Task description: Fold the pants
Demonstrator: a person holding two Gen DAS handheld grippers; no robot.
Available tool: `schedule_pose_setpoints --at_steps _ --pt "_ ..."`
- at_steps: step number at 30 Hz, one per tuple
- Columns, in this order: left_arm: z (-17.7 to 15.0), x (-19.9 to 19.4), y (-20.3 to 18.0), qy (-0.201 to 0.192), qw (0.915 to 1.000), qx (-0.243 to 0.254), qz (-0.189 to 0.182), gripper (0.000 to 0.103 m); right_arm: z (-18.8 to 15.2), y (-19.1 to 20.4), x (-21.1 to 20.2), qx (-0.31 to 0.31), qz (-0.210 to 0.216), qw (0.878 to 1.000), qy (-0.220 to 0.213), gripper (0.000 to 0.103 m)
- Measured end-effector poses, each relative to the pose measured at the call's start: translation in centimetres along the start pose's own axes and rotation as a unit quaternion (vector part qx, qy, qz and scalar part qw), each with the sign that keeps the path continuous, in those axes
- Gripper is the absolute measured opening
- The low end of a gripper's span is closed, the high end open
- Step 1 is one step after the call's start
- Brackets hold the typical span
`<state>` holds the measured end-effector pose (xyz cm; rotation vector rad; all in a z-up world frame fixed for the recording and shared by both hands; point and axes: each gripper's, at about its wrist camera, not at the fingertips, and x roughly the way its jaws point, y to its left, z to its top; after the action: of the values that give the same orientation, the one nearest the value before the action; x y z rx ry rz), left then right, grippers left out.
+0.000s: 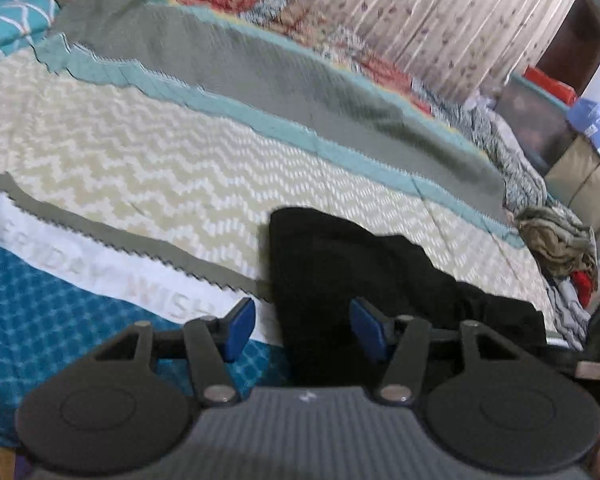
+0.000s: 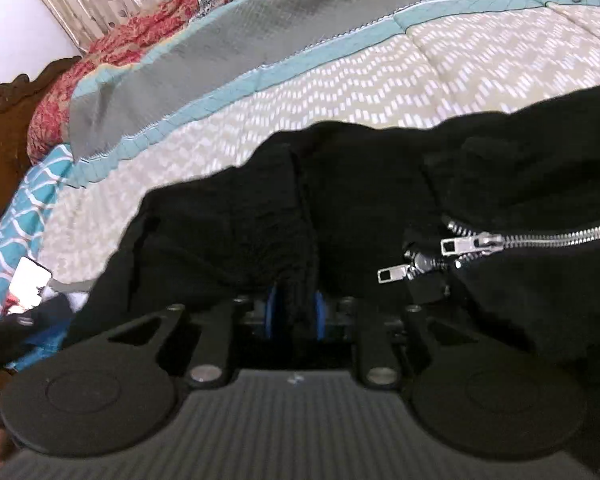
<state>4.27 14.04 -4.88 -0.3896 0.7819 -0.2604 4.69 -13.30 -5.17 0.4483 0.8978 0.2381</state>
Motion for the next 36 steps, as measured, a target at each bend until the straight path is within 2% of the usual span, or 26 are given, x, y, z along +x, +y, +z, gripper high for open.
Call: schedule_pose_setpoints --at_steps 3,5,7,8,10,11,12,14,16,17,19,20,22,24,26,28,30,33,34,36 --pt "-0.2 1.1 -1.1 0.013 0.9997 0.017 0.008 0.054 0.2 1.4 -2.1 -0.044 0.022 0.998 -0.046 0.016" --pt "-0.7 2.6 -1.7 0.035 0.9983 0.036 0.028 0.054 -0.2 2.0 -1.3 -0.082 0.017 0.996 -0.032 0.013" --pt "-1.7 4.9 -2.3 0.071 0.9904 0.081 0.087 0.053 -0.9 1.3 0.0 -0.092 -0.012 0.996 -0.003 0.013" --pt "-2.5 6.0 -2.4 0.077 0.9861 0.105 0.103 0.055 -1.0 1.1 0.7 -0.084 -0.022 0.996 0.004 0.013" --pt "-3.2 6.0 -3.1 0.058 0.9822 0.138 0.113 0.057 -1.1 -0.8 0.6 -0.053 -0.012 0.998 0.011 0.015" --pt "-3.1 5.8 -3.5 0.062 0.9804 0.145 0.119 0.056 -0.9 -0.8 0.5 -0.052 -0.009 0.999 0.010 0.017" --pt "-2.7 5.6 -3.7 0.067 0.9796 0.146 0.120 0.056 -0.6 -0.8 0.3 -0.051 -0.004 0.999 0.007 0.023" --pt "-2.0 4.7 -3.6 0.072 0.9809 0.140 0.115 0.056 -0.3 -0.7 -1.6 -0.032 0.019 0.999 -0.003 0.025" --pt "-1.2 3.1 -3.5 0.057 0.9853 0.121 0.105 0.054 0.6 -1.9 -3.9 -0.016 0.031 0.998 -0.048 0.026" --pt "-0.7 2.2 -3.3 0.047 0.9874 0.112 0.101 0.054 0.7 -3.2 -5.9 -0.011 0.024 0.996 -0.086 0.028" --pt "0.4 0.6 -3.2 0.026 0.9911 0.093 0.092 0.054 1.0 -5.5 -9.0 0.000 -0.009 0.989 -0.146 0.039" --pt "1.1 0.1 -3.3 0.016 0.9928 0.082 0.086 0.052 1.1 -7.1 -10.7 0.008 -0.035 0.984 -0.177 0.041" --pt "2.3 -0.3 -4.1 0.004 0.9958 0.067 0.063 0.052 1.0 -10.3 -13.0 0.030 -0.083 0.973 -0.214 0.046" --pt "3.0 0.5 -5.7 0.006 0.9966 0.075 0.035 0.052 0.6 -13.2 -14.2 0.059 -0.119 0.964 -0.230 0.047" --pt "2.9 2.0 -7.9 0.021 0.9949 0.098 0.014 0.051 0.0 -16.1 -14.5 0.103 -0.132 0.960 -0.225 0.047" --pt "2.4 4.1 -10.0 0.041 0.9910 0.127 -0.005 0.050 -0.4 -18.1 -14.1 0.142 -0.119 0.959 -0.214 0.048" --pt "1.7 6.8 -12.0 0.074 0.9861 0.149 -0.005 0.050 -1.1 -19.4 -13.6 0.173 -0.105 0.959 -0.200 0.048" --pt "0.3 10.4 -13.7 0.116 0.9784 0.170 0.017 0.050 -1.4 -19.6 -12.5 0.184 -0.083 0.963 -0.178 0.049" --pt "-0.3 11.4 -14.1 0.126 0.9737 0.186 0.037 0.050 -1.5 -19.7 -12.1 0.181 -0.077 0.965 -0.171 0.054" --pt "-1.7 13.0 -14.3 0.131 0.9645 0.220 0.064 0.051 -2.0 -19.4 -11.4 0.178 -0.075 0.969 -0.156 0.058"
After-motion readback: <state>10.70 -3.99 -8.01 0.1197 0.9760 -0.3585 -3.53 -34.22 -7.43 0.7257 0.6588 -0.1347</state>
